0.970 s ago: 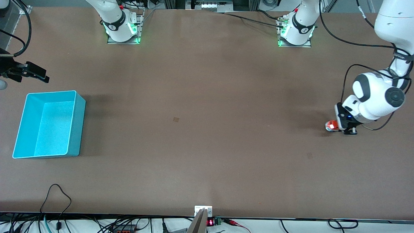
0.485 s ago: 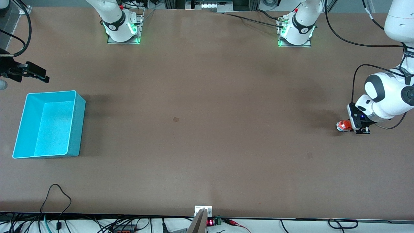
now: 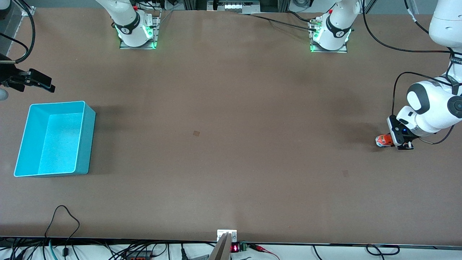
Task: Wind up bus and store in blue box
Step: 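Pull the held bus backward along the table with the left gripper, then open the left gripper to release the wound-up bus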
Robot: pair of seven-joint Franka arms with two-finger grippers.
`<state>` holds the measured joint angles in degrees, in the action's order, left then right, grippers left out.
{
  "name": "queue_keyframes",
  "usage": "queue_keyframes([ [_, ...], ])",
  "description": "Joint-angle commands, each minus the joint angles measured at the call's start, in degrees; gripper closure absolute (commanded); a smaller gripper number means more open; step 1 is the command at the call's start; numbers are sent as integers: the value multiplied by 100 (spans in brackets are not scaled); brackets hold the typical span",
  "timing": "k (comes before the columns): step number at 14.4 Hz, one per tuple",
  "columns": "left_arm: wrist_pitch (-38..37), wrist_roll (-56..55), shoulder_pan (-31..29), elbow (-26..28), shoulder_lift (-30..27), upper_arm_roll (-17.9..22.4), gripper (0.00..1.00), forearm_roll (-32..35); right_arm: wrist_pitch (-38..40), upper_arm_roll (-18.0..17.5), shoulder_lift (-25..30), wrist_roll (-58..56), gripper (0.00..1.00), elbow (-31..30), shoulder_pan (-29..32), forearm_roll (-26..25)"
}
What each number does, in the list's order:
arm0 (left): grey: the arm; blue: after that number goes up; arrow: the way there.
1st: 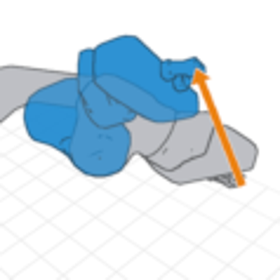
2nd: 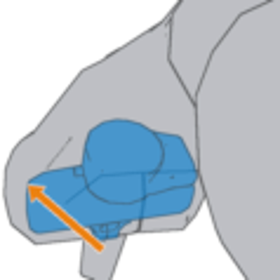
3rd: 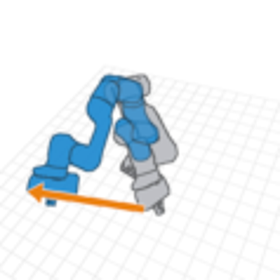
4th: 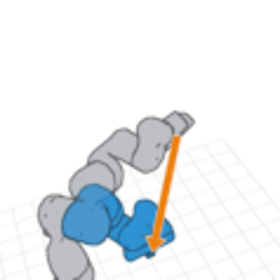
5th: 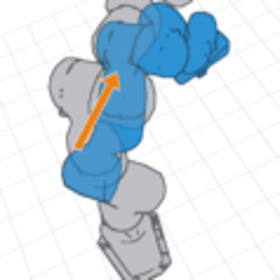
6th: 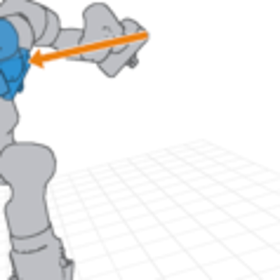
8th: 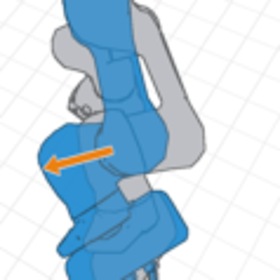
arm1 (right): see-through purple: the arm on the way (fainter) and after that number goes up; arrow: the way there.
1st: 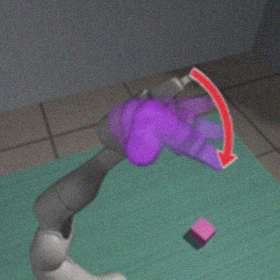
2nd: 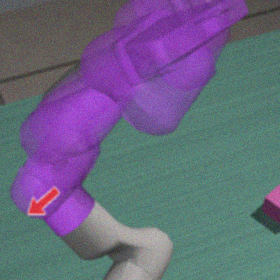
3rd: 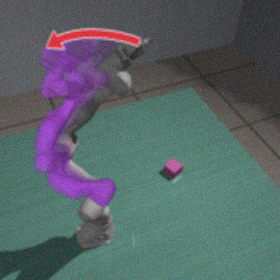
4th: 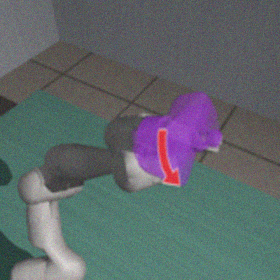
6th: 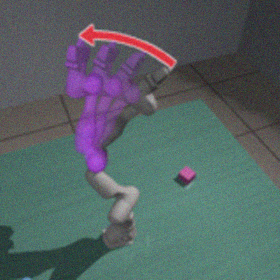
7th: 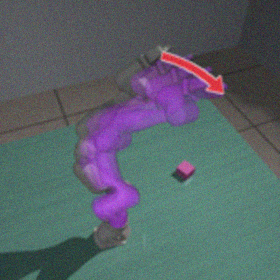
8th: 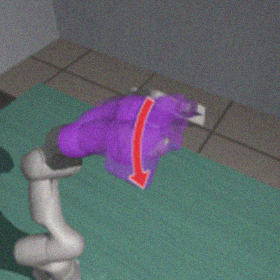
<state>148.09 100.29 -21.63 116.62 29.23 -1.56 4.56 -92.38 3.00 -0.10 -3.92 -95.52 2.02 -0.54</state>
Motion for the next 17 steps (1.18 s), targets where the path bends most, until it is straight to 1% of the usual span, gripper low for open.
queue_keyframes([
  [1, 62, -54, 0, -148, 338, -38, 73, 19, 45, -19, 81, -30, 0, -45, -8, -43],
  [5, 54, -45, 9, -148, 321, -46, 72, 19, 45, -19, 72, -21, 0, -45, -8, -43],
  [6, 54, -45, 1, -148, 320, -55, 70, 27, 45, -19, 72, -21, 0, -45, -8, -43],
  [7, 54, -45, 0, -148, 320, -73, 46, 19, 45, -19, 72, -21, 0, -45, -8, -43],
  [8, 27, -45, 0, -148, 294, -81, 0, 19, 45, -19, 72, -21, 0, -45, -8, -43],
  [13, -639, -168, 9, -148, -232, -362, 0, 19, 45, -19, 81, -21, 0, -45, -8, -43],
  [15, -833, -220, 18, -148, -373, -398, 0, 19, 53, -19, 81, -21, 0, -45, -8, -34],
  [17, -1193, -395, 27, -148, -575, -529, 0, 19, 53, -19, 72, -21, 0, -45, -8, -34],
])
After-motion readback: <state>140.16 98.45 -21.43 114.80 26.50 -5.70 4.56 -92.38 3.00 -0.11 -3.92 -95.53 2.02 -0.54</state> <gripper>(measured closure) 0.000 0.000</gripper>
